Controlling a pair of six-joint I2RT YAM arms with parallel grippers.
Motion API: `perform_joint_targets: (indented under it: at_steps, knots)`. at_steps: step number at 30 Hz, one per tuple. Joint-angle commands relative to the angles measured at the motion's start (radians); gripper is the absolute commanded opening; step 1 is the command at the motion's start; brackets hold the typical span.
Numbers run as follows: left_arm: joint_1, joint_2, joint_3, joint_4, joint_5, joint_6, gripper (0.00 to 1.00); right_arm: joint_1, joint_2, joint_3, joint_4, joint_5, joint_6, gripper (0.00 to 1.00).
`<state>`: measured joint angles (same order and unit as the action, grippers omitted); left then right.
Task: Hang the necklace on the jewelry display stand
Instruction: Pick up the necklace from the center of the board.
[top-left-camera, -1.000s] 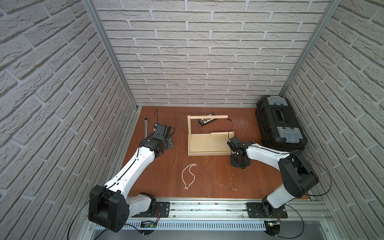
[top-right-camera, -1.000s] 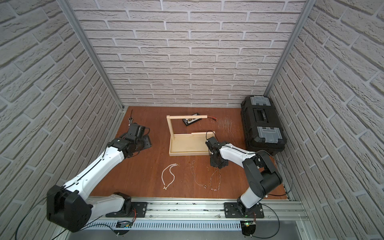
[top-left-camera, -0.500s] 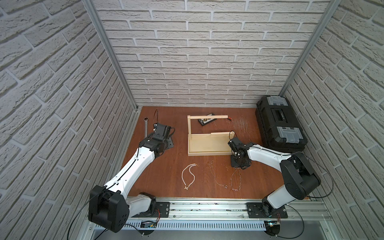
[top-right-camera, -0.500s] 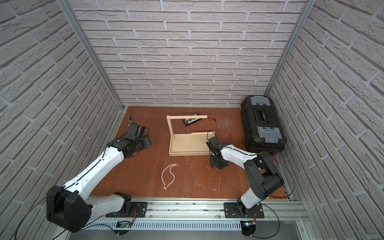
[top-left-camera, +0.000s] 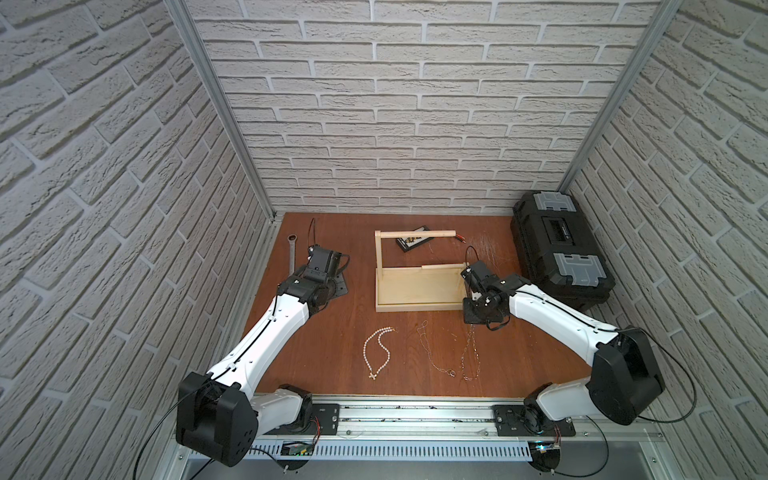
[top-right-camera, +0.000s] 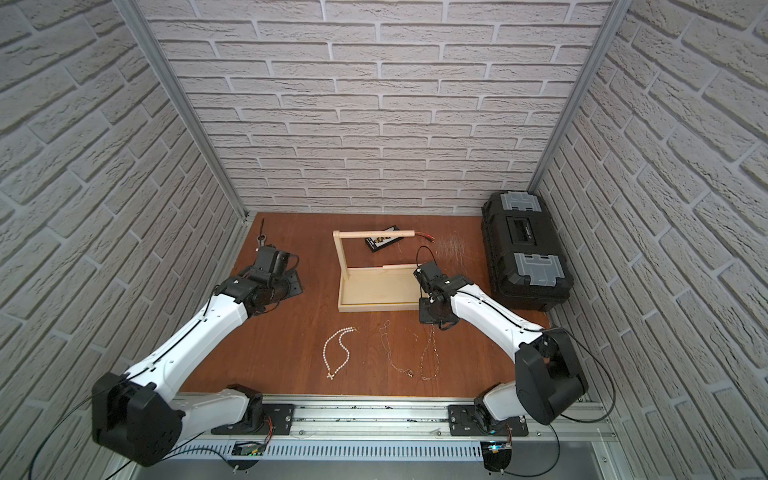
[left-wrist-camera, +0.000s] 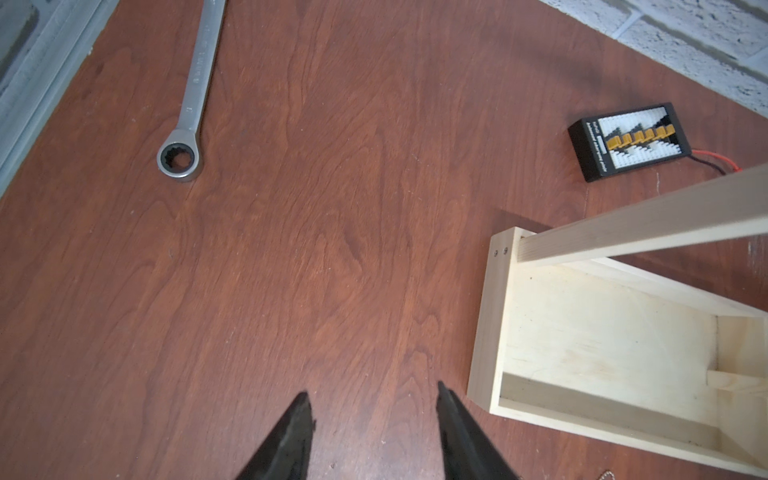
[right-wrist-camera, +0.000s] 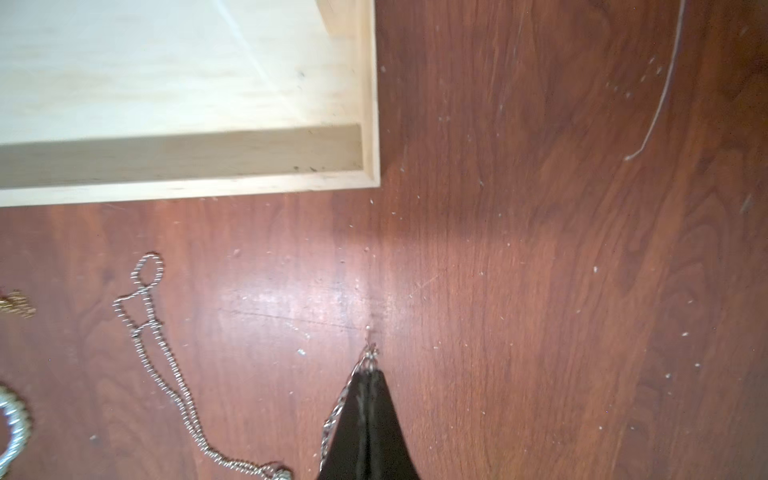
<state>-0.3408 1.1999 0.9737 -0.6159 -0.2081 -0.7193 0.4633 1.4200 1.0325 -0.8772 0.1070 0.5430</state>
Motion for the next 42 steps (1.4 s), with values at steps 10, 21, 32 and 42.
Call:
perform_joint_targets:
  at_steps: [10, 21, 32, 42]
  knots:
    - [-0.135, -0.064, 0.037, 0.214, 0.169, 0.189, 0.44, 0.022, -0.061, 0.253, -0.201, -0.09, -0.091, 0.02]
    - [-0.341, -0.053, 0.072, 0.378, 0.214, 0.298, 0.36, 0.034, -0.046, 0.495, -0.278, -0.212, -0.125, 0.03]
    - [-0.381, -0.018, 0.092, 0.503, 0.313, 0.317, 0.51, 0.04, -0.029, 0.635, -0.267, -0.371, -0.13, 0.04]
    - [-0.442, 0.068, 0.186, 0.517, 0.389, 0.383, 0.44, 0.041, 0.019, 0.717, -0.214, -0.464, -0.124, 0.04]
